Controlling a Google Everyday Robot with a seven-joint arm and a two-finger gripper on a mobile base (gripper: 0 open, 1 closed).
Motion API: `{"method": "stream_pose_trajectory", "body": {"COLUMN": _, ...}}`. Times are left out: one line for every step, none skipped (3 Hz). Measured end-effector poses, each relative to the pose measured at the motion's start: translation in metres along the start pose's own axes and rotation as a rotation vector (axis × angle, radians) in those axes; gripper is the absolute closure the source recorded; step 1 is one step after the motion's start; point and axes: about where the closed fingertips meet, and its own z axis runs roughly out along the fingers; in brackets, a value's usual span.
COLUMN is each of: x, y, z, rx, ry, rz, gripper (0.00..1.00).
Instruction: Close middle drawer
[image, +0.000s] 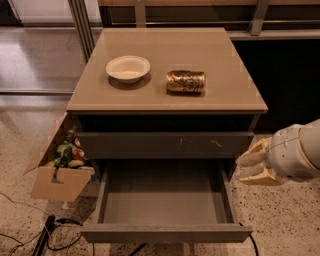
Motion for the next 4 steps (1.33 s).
{"method": "stream_pose_trajectory", "body": {"x": -0.001, "y": 0.001, "z": 0.001, "rx": -0.003, "ry": -0.003, "rz": -0.018, "gripper": 0.82}}
{"method": "stream_pose_trajectory", "body": {"x": -0.001, "y": 0.001, "z": 0.001, "rx": -0.002, "ry": -0.002, "rz": -0.016, "gripper": 1.00}}
{"method": "stream_pose_trajectory", "body": {"x": 0.003, "y": 0.011, "z": 0.024, "rx": -0.044, "ry": -0.021, "rz": 0.012, "gripper": 1.00}}
{"method": "stream_pose_trajectory", "body": {"x": 0.015, "y": 0.026, "z": 0.060, "rx": -0.044, "ry": -0.058, "rz": 0.031, "gripper": 1.00}}
